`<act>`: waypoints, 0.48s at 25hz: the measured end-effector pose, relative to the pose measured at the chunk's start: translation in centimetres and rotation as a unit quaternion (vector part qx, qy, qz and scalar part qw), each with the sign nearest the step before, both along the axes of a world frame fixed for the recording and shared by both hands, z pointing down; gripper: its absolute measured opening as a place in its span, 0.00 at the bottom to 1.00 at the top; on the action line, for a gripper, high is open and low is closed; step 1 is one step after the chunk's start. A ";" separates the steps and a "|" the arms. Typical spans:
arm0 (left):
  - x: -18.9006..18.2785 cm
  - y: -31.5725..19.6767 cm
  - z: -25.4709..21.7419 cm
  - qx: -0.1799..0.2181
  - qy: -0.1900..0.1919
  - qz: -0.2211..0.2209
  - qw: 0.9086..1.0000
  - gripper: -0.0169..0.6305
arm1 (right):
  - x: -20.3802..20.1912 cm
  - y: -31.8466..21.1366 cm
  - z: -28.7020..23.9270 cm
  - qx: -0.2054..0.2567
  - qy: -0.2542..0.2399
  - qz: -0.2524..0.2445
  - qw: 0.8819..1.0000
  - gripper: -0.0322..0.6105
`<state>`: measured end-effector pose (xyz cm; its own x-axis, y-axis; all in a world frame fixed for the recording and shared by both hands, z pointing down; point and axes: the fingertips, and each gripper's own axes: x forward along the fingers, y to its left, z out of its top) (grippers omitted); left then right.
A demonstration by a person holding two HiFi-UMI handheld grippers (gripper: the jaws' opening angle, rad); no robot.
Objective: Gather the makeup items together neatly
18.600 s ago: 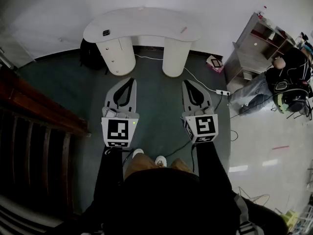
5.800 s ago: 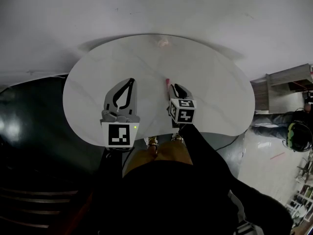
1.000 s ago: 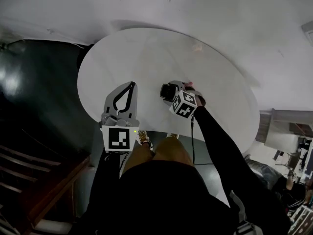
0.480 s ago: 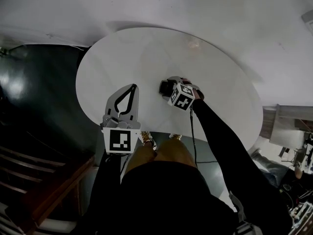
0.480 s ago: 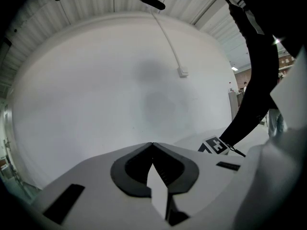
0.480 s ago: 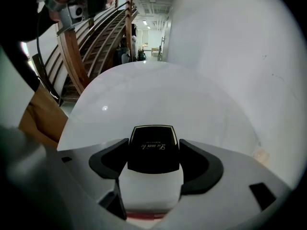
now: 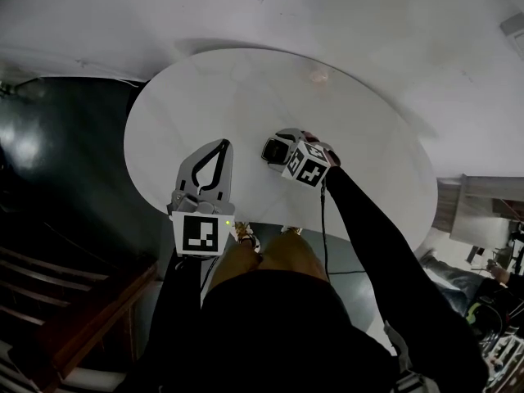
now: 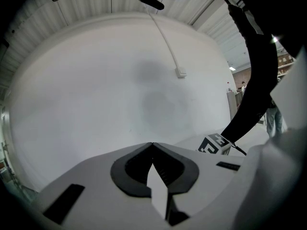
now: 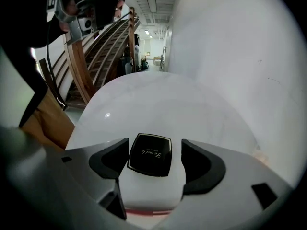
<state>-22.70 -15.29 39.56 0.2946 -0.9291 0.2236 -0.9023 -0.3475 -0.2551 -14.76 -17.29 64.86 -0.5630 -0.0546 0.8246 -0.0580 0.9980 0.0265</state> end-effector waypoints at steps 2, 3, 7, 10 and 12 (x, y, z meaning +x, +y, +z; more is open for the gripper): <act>0.3 -0.3 -0.3 0.005 -0.001 0.002 1.000 0.05 | 0.1 -0.5 -1.2 0.007 -0.016 0.004 1.000 0.57; 0.5 -0.4 -0.4 0.005 0.000 0.001 1.000 0.05 | 0.3 -0.8 -1.9 0.013 -0.024 0.008 1.000 0.57; 1.5 -1.1 -1.3 0.015 -0.003 0.006 1.000 0.05 | 1.5 -2.5 -5.8 0.052 -0.067 0.040 0.996 0.57; 2.4 -1.7 -2.0 0.022 -0.002 0.005 1.000 0.05 | 3.0 -4.1 -9.6 0.083 -0.108 0.079 0.988 0.56; 2.8 -2.2 -2.4 0.023 -0.004 0.002 1.000 0.05 | 4.4 -4.9 -12.2 0.102 -0.140 0.108 0.979 0.56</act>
